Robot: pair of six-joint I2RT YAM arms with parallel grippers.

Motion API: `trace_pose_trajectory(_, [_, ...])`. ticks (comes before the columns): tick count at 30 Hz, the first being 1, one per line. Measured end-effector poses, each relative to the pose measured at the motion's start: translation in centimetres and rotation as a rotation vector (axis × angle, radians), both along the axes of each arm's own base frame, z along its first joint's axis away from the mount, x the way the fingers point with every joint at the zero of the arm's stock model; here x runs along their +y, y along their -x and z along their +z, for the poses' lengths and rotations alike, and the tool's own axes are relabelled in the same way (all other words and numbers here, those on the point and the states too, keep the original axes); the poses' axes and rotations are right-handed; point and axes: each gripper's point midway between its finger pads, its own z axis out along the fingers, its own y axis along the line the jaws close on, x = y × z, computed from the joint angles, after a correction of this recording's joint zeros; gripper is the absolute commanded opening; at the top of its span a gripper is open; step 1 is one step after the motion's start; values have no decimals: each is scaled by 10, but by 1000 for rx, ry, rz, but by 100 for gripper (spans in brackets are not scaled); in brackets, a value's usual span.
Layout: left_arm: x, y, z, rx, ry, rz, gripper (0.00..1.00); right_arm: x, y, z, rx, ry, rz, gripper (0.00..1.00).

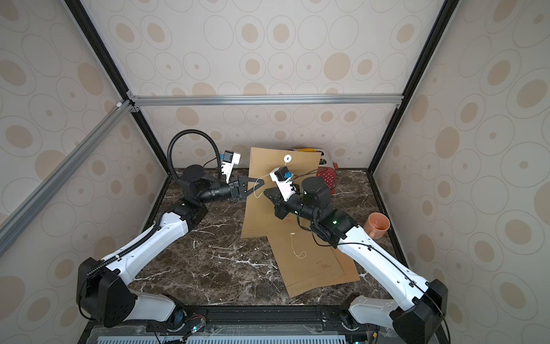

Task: Close the mouth of the file bag
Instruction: Close the file bag.

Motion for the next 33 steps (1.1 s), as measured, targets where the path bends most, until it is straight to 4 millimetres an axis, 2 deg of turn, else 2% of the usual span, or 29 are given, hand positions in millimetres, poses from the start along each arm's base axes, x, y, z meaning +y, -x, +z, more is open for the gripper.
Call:
trace_pose_trajectory(4, [2,-2,0,3,1,6,0,-5,2,-28,36,28,-13,0])
trace_pose_trajectory(9, [3,-3,0,5,2,11,0,-7,2,-50,70,51,-23,0])
trace_pose_trajectory(13, [4,-4,0,5,2,13,0,-11,0,-57,80,54,-38,0])
trace_pose_trajectory(22, [13,-9,5,-5,7,40,0,-35,-12,-67,93,54,-104,0])
trace_pose_trajectory(33, [18,-8,13,-23,22,49,0,-44,-19,-81,132,57,-118,0])
